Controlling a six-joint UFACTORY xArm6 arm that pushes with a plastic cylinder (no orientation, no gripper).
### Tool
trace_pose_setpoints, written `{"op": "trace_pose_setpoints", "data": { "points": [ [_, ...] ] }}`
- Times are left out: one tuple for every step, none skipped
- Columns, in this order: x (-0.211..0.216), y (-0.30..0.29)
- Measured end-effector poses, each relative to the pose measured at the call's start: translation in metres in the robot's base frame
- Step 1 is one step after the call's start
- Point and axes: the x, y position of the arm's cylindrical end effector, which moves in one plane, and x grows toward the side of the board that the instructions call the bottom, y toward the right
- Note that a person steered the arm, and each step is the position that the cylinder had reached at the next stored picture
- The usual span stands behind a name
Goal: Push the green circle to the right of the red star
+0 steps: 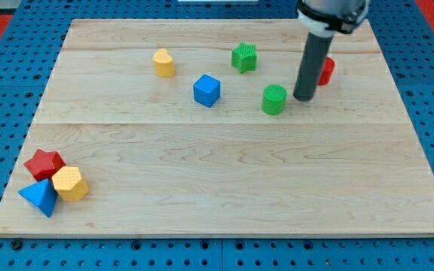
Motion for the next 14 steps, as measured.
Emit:
{"op": "trace_pose_setpoints", "data": {
  "points": [
    [0.015,-0.049],
    [0.043,-0.083],
    [0.084,-0.093],
    [0.117,-0.109],
    [0.141,-0.114],
    [0.156,-0.115],
    [0.165,-0.134],
    [0.186,-0.137],
    [0.184,-0.172],
    [0.175,-0.206],
    [0.136,-0.205],
    [0.120,-0.202],
    [0.108,-0.202],
    [0.087,-0.210]
  ]
}}
